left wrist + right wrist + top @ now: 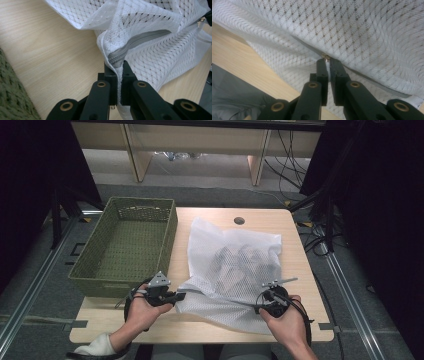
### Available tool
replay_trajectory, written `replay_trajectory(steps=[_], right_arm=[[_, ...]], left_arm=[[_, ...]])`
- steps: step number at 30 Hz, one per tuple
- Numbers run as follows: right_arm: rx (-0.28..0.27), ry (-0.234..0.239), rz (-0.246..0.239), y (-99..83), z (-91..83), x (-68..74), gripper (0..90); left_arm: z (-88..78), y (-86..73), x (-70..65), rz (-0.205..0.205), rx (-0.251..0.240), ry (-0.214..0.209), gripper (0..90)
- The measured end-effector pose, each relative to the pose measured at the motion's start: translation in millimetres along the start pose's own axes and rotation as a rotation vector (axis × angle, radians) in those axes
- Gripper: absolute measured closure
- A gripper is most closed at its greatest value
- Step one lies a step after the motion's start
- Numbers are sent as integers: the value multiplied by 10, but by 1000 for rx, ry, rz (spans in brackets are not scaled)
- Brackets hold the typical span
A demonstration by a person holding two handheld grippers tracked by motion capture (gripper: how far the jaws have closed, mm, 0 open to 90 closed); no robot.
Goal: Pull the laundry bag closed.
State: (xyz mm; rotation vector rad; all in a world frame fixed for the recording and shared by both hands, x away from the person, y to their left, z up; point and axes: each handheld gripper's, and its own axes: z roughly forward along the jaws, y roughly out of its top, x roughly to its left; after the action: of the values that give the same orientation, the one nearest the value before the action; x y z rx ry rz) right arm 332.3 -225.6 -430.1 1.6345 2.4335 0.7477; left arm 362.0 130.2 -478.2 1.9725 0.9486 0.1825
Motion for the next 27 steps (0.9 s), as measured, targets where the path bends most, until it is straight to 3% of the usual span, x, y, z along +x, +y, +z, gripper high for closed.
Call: replay_trajectory(steps=[6, 8, 13, 23, 24, 27], right_arm=[[5, 1, 1, -16, -11, -16, 872], [-4, 4, -22, -21, -14, -42, 872], [-2, -8, 3, -38, -31, -55, 872], [2, -10, 3, -53, -48, -101, 872], [-2, -8, 9, -55, -64, -113, 872], [-4, -11, 10, -64, -79, -143, 872]], left_arm=[[-1, -2, 1, 4, 2, 4, 873], [-3, -2, 7, 3, 2, 5, 873], [-9, -5, 18, 15, 17, 18, 873], [4, -12, 14, -3, 7, 8, 873], [-5, -10, 30, 14, 24, 18, 873], [-1, -13, 23, 6, 20, 24, 873]])
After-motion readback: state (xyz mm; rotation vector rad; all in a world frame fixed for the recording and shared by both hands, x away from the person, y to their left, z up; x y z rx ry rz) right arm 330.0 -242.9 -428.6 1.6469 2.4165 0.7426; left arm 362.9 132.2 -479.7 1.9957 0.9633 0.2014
